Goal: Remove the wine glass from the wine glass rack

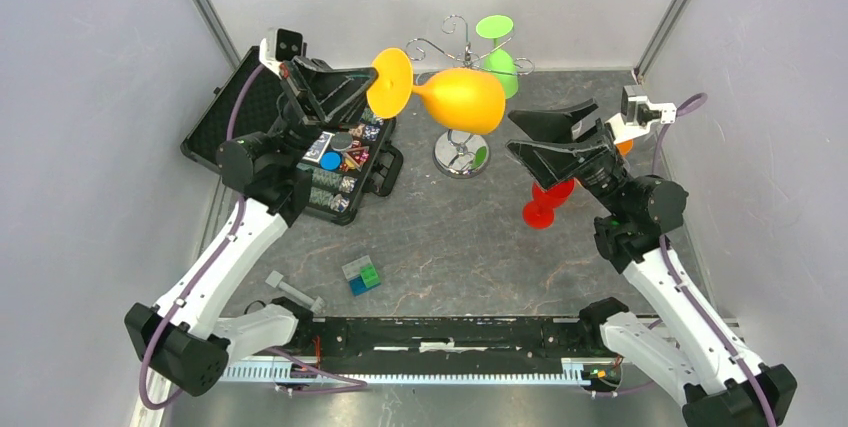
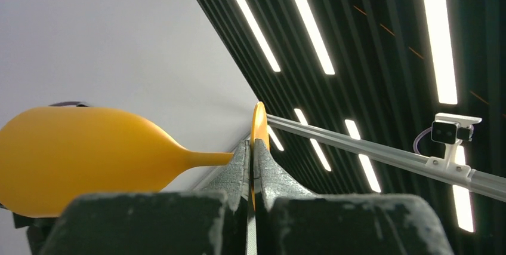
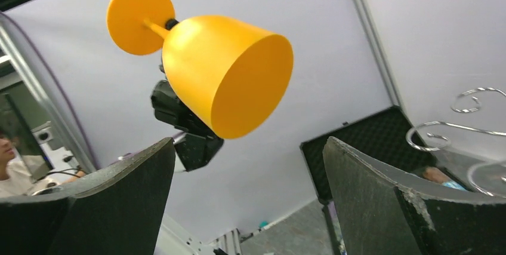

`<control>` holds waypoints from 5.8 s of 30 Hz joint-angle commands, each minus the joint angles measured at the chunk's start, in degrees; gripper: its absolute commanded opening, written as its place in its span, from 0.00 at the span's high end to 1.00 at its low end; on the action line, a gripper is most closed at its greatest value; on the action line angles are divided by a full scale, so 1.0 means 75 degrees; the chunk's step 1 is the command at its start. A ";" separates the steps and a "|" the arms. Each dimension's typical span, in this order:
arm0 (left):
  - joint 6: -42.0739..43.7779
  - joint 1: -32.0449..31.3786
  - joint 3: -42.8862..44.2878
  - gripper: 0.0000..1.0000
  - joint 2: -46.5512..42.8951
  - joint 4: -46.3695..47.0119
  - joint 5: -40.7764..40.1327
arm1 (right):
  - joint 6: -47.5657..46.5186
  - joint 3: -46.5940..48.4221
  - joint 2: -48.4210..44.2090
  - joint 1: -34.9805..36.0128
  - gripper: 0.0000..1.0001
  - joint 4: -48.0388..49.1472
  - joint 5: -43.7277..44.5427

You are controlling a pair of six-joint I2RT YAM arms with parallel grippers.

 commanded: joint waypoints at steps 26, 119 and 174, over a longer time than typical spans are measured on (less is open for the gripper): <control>0.0475 -0.1013 -0.0062 0.80 0.0466 0.0436 0.0112 | 0.2261 0.0473 0.1167 0.0083 0.99 0.4760 -0.1146; 0.9569 -0.0061 -0.0273 0.00 -0.1062 -0.8373 -0.0750 | -0.5890 0.2587 0.1296 -0.1257 0.47 -1.1950 0.6175; 1.1317 0.0036 0.0419 0.00 -0.1654 -0.9942 -0.3924 | 0.0842 0.6980 0.5441 -0.0300 0.59 -0.7414 0.5065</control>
